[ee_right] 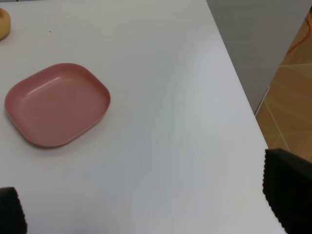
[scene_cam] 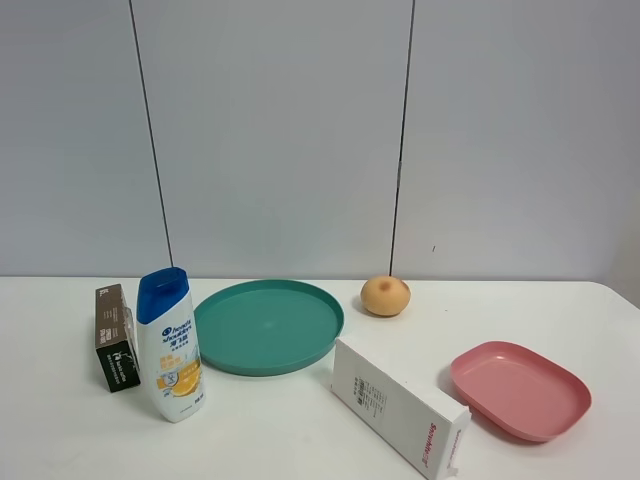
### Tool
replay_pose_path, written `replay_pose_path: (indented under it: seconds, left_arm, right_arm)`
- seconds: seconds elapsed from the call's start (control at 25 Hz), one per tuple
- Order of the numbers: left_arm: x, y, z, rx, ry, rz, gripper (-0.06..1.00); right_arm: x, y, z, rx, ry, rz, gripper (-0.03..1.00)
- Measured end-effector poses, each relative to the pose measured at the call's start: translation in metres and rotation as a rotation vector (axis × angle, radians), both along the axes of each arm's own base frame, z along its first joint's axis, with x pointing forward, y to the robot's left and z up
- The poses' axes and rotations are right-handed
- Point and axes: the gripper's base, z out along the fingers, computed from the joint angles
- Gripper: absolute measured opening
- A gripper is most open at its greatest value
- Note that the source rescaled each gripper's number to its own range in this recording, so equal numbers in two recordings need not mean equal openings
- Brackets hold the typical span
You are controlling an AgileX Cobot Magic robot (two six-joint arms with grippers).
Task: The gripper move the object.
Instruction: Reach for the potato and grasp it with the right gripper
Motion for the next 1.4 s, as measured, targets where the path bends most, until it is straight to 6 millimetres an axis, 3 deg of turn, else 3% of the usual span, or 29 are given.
replay_pose_path:
  seconds: [1.2, 1.4]
  left_arm:
    - [0.0, 0.0, 0.0, 0.0, 0.0, 0.0, 1.0]
    - [0.0, 0.0, 0.0, 0.0, 0.0, 0.0, 1.0]
  right_arm:
    - [0.0, 0.001, 0.0, 0.007, 0.0, 0.005, 1.0]
    - [0.0, 0.003, 0.021, 0.029, -0.073, 0.022, 1.0]
